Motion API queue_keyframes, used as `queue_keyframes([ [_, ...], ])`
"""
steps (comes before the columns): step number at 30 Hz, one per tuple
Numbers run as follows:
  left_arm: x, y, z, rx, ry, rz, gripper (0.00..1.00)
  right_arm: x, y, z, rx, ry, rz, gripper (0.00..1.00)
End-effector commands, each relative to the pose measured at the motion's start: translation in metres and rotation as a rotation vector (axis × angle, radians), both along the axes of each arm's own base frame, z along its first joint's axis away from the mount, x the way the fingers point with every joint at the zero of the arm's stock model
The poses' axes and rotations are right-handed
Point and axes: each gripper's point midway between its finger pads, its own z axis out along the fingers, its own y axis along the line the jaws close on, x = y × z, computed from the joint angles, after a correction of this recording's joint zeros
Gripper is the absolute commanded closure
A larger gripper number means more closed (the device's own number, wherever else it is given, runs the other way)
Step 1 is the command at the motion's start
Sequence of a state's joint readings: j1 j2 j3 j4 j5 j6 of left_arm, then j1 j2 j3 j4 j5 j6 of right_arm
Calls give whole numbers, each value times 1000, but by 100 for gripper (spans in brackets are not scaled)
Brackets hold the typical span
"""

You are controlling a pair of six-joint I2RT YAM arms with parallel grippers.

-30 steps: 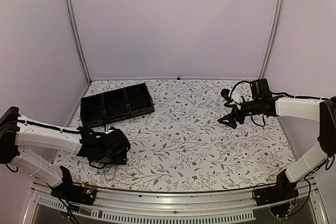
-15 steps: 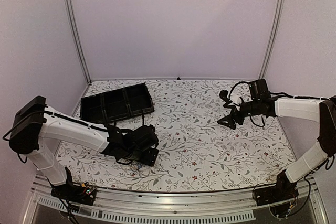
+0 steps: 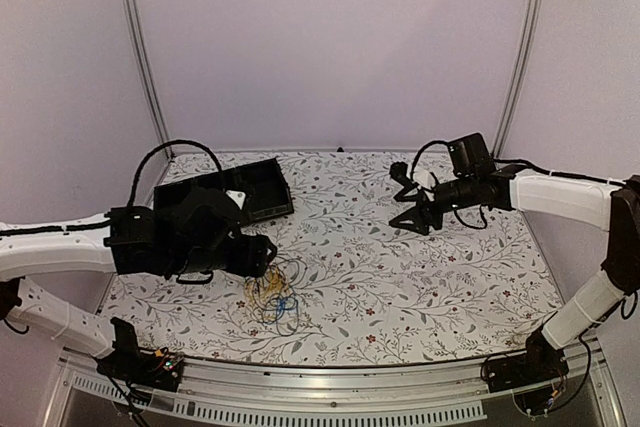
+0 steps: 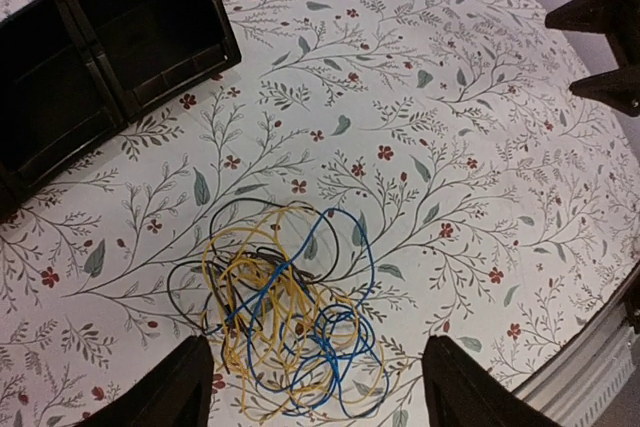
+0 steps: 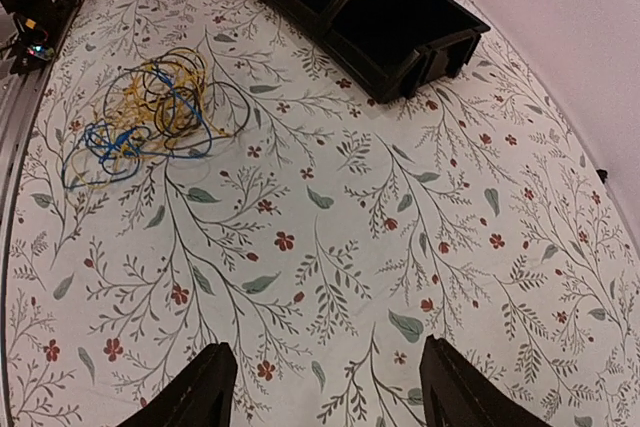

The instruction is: Untangle the cables

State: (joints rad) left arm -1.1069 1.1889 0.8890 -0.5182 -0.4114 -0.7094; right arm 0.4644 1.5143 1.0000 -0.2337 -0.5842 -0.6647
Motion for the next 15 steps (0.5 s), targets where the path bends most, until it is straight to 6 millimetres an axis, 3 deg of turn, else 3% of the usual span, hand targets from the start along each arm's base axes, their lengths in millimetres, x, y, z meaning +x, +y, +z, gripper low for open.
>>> queue_keyframes([
  [1,-4,49,-14,-35,75,127,30,-20,58,18,4,52,122,39],
  [4,-10,62,-19,-121,107,147,34,-26,94,23,36,146,169,46],
  [6,-13,61,-18,-173,98,123,33,-30,118,15,34,224,204,51],
  [11,-8,54,-20,-238,71,103,25,-33,163,-31,-49,342,227,57],
  [15,3,54,-43,-140,122,126,25,-33,180,-65,-97,412,220,55],
])
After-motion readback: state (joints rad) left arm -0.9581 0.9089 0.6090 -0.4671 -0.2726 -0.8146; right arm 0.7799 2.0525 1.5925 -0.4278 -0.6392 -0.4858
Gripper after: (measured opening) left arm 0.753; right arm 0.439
